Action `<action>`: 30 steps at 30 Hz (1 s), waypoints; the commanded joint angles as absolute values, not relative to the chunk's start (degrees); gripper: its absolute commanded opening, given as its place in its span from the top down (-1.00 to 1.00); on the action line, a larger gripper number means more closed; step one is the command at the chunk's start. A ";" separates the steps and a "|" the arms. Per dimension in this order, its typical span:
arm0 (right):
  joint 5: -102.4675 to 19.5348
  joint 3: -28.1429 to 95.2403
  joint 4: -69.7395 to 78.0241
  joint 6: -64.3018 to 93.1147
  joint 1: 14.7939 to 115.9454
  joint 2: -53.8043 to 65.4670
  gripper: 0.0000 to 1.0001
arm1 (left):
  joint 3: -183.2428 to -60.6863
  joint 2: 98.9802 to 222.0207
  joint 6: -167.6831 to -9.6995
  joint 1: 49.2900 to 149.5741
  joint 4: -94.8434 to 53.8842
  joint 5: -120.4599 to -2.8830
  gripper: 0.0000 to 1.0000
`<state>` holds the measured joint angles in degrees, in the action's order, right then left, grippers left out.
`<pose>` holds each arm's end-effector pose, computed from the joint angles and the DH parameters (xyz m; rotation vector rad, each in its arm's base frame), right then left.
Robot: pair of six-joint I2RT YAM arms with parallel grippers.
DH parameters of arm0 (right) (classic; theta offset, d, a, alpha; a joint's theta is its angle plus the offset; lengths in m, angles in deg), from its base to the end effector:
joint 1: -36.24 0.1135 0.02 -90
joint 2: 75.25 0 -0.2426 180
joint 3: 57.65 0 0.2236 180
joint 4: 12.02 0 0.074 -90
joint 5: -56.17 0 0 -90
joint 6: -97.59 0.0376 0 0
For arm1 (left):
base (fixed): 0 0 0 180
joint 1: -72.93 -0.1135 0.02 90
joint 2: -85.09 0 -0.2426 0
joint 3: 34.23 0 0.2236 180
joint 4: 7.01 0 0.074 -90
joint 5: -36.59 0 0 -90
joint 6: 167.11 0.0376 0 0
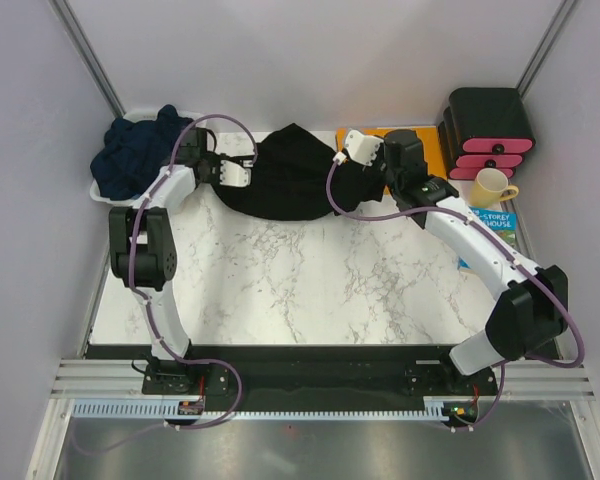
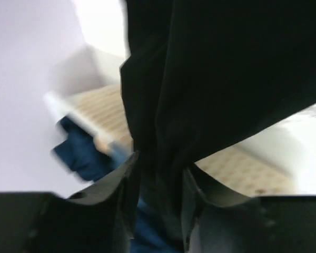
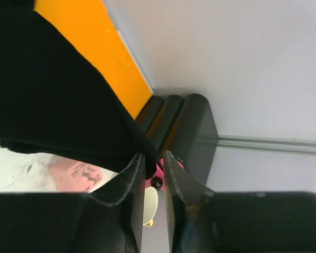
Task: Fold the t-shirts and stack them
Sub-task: Flatten the tshirt out
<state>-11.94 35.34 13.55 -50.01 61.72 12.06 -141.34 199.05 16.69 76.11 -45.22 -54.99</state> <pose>0.3071 0.1308 0.3409 -1.0921 1.6305 -0.7388 0.4186 -0.0243 0.2295 1.8666 1.6332 0.7052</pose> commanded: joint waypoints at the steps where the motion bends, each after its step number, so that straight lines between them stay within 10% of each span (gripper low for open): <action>1: -16.51 34.47 19.89 -47.25 62.26 7.90 0.20 | -138.74 200.05 20.98 77.68 -45.96 -54.91 -0.06; 9: -20.63 37.53 27.18 -46.73 62.26 7.63 -0.80 | -139.53 200.32 18.25 79.00 -45.87 -54.02 -0.53; 18: -36.99 44.75 42.22 -41.29 61.03 7.81 -0.93 | -139.53 198.74 16.41 79.26 -46.05 -53.67 -0.60; 22: -23.66 41.06 31.25 -33.64 58.41 9.82 -0.52 | -139.88 198.12 12.99 79.52 -46.05 -54.73 -0.60; 24: -21.53 42.28 29.74 -29.16 56.03 13.94 0.30 | -139.71 197.77 11.93 79.87 -46.05 -55.25 -0.60; 27: -22.13 45.80 31.49 -24.77 52.25 20.18 1.00 | -138.48 197.07 10.61 80.49 -46.05 -55.34 -0.59; 30: -25.46 48.00 32.29 -23.00 49.87 24.94 1.00 | -137.16 196.28 9.46 80.93 -46.05 -55.34 -0.59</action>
<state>-24.66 44.63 32.23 -29.84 52.41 19.42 -138.41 200.64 13.17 79.96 -46.51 -54.54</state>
